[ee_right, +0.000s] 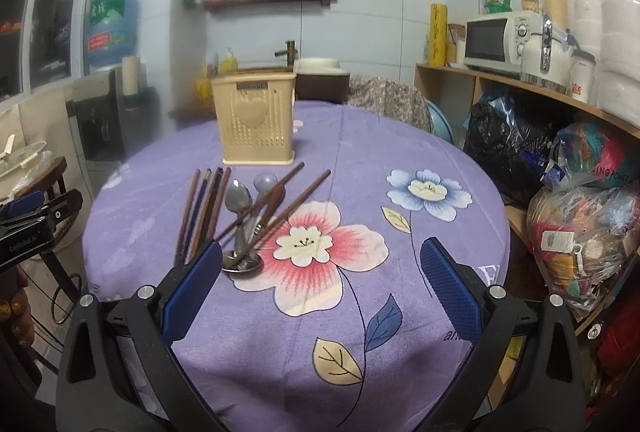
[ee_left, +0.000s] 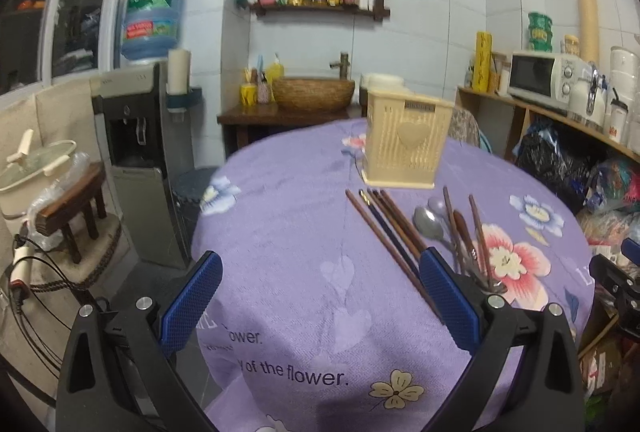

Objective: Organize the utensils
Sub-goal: 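Lower the left tool onto a wooden chopstick while the right tool lowers onto another, then close the left tool on its chopstick while the right tool closes on its own, then carry both chopsticks to the beige holder and insert them, opening both tools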

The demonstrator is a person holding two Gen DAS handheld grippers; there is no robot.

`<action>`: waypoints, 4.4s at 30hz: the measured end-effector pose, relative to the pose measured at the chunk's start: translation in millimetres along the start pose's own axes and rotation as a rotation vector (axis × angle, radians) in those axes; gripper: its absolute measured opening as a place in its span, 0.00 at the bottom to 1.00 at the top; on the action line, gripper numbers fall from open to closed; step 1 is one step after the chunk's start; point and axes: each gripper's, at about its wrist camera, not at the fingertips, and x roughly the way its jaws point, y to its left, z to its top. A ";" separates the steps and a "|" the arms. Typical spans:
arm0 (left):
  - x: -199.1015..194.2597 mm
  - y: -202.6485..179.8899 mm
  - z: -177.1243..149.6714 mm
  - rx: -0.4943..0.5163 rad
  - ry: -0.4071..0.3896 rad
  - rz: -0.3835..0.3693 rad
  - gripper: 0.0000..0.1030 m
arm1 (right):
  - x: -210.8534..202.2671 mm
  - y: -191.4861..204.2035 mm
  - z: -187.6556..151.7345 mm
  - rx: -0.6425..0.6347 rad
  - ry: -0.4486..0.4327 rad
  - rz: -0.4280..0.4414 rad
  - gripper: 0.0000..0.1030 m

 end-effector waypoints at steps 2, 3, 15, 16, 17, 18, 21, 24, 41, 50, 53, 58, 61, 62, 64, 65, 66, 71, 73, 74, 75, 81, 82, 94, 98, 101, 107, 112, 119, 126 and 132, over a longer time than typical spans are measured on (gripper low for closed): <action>15.0 0.0 0.6 0.015 0.054 -0.012 0.95 | 15.9 -3.7 0.7 0.005 0.043 -0.009 0.95; 25.1 0.2 1.6 0.028 0.085 -0.015 0.95 | 23.3 -6.0 0.5 0.011 0.060 -0.010 0.95; 127.1 -7.4 44.2 0.006 0.331 -0.089 0.70 | 89.4 -13.1 22.0 -0.010 0.169 -0.037 0.95; 135.3 -10.4 48.1 -0.003 0.357 -0.094 0.68 | 92.8 -11.2 25.4 -0.016 0.166 -0.036 0.95; 143.0 -13.9 51.4 -0.007 0.383 -0.101 0.64 | 95.3 -10.1 27.9 -0.021 0.165 -0.035 0.95; 149.7 -18.1 53.1 -0.010 0.403 -0.109 0.60 | 97.0 -9.1 30.4 -0.024 0.165 -0.033 0.95; 164.4 -30.5 54.9 -0.009 0.442 -0.121 0.53 | 102.6 -5.8 36.0 -0.030 0.161 -0.027 0.95; 174.2 -39.4 55.2 0.013 0.453 -0.095 0.47 | 105.7 -3.9 36.9 -0.031 0.165 -0.020 0.95; 198.6 -37.4 57.2 0.056 0.492 -0.058 0.37 | 114.5 -6.0 37.2 -0.006 0.197 0.023 0.95; 227.8 -30.4 73.9 0.069 0.521 -0.082 0.25 | 168.4 -20.9 64.6 0.081 0.304 0.128 0.95; 230.8 -32.2 74.7 0.074 0.520 -0.088 0.20 | 196.3 -15.7 73.6 0.075 0.359 0.145 0.90; 232.5 -36.6 74.8 0.083 0.522 -0.091 0.15 | 234.4 -9.8 89.7 0.076 0.418 0.118 0.72; 233.5 -38.5 74.8 0.089 0.522 -0.094 0.13 | 255.9 -5.0 95.1 0.058 0.461 0.085 0.65; 234.1 -39.4 75.1 0.090 0.522 -0.095 0.13 | 261.5 -4.4 95.2 0.058 0.475 0.077 0.59; 235.4 -41.4 75.5 0.098 0.522 -0.097 0.13 | 272.4 -4.6 93.9 0.076 0.507 0.080 0.50; 234.9 -41.8 74.7 0.102 0.520 -0.097 0.13 | 276.0 -5.0 92.1 0.085 0.519 0.084 0.46; 234.9 -43.1 74.4 0.107 0.520 -0.096 0.13 | 279.8 -4.3 91.2 0.088 0.530 0.087 0.44; 235.3 -48.3 73.7 0.118 0.518 -0.094 0.13 | 297.4 -0.9 97.2 0.085 0.526 0.042 0.32; 234.9 -50.0 73.2 0.120 0.515 -0.091 0.12 | 304.0 -0.3 100.3 0.087 0.524 0.025 0.21; 235.6 -51.3 73.2 0.122 0.513 -0.089 0.12 | 307.1 -0.5 101.5 0.091 0.520 0.025 0.15; 236.2 -53.0 73.0 0.126 0.509 -0.087 0.12 | 309.3 -1.1 101.9 0.096 0.515 0.027 0.14; 236.0 -55.3 71.7 0.142 0.490 -0.079 0.11 | 314.9 -9.6 104.8 0.157 0.503 0.086 0.11; 235.8 -54.2 71.7 0.135 0.489 -0.083 0.11 | 315.1 -12.6 105.8 0.177 0.499 0.110 0.11; 172.4 -30.4 130.2 0.026 0.266 -0.190 0.08 | 233.5 -26.8 164.1 0.184 0.264 0.322 0.11; 139.5 -24.1 157.4 0.025 0.172 -0.230 0.08 | 192.1 -30.4 187.7 0.143 0.173 0.362 0.10; 122.3 -23.5 170.6 0.027 0.122 -0.245 0.08 | 164.9 -29.1 200.0 0.111 0.125 0.384 0.08; 116.3 -22.3 175.7 0.028 0.094 -0.238 0.08 | 143.6 -27.3 205.6 0.090 0.095 0.387 0.08; 107.4 -16.8 179.5 0.028 0.070 -0.230 0.08 | 135.4 -27.9 210.1 0.077 0.081 0.379 0.08; 91.1 -4.0 215.0 0.023 -0.002 -0.203 0.08 | 122.9 -40.3 240.5 0.065 0.014 0.339 0.08; 72.7 -10.0 297.5 0.012 -0.126 -0.201 0.08 | 108.0 -44.3 327.9 0.064 -0.125 0.310 0.08; 74.0 -36.1 348.2 -0.018 -0.235 -0.211 0.08 | 100.6 -31.7 393.8 0.082 -0.232 0.312 0.08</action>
